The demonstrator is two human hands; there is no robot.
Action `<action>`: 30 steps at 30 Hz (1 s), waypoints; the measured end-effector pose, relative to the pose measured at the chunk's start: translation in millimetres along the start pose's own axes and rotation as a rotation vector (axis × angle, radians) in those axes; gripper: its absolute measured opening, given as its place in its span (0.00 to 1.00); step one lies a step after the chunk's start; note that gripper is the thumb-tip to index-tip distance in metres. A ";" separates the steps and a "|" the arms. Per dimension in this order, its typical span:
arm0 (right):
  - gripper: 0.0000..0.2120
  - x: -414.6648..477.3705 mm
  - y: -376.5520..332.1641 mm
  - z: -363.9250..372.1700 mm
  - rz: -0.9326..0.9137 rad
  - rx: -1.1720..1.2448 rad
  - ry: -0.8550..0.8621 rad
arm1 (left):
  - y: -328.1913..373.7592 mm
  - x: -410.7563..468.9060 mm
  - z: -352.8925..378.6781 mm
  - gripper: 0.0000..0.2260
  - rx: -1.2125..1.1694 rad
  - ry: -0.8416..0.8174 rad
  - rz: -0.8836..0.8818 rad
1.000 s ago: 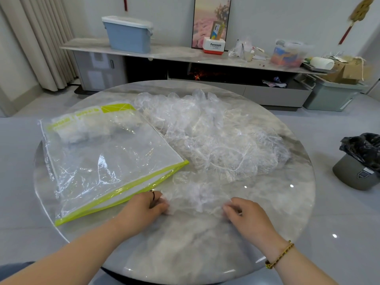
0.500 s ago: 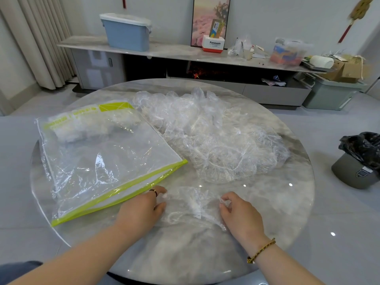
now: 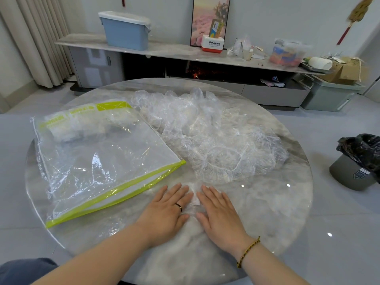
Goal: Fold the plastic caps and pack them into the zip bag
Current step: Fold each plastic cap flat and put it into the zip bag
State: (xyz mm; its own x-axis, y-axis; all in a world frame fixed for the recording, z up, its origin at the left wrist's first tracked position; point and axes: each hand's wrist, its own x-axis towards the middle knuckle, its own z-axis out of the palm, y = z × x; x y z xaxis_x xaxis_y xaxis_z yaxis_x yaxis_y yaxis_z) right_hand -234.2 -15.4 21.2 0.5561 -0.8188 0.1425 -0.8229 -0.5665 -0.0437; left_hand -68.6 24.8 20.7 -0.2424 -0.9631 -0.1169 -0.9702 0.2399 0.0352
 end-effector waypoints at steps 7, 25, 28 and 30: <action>0.19 2.0 8.5 -0.9 -0.078 0.127 0.223 | -4.7 4.0 -17.2 0.57 -0.275 0.047 -0.089; 0.18 -5.0 7.9 -21.4 -0.156 0.180 0.126 | -7.6 -11.0 -20.6 0.07 -0.324 0.041 -0.246; 0.19 -18.0 1.7 -25.2 -0.375 0.156 0.075 | -9.0 -12.3 -23.3 0.15 -0.374 0.041 -0.273; 0.20 -27.8 -1.5 -24.4 -0.459 0.117 0.007 | -8.7 -14.4 -25.2 0.15 -0.370 0.069 -0.264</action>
State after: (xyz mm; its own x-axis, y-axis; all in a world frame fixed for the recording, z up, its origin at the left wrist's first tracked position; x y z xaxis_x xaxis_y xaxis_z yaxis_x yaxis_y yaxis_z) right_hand -251.2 10.5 41.5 0.8583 -0.4808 0.1794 -0.4732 -0.8768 -0.0858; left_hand -56.5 33.4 47.1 0.0257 -0.9943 -0.1036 -0.9283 -0.0622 0.3667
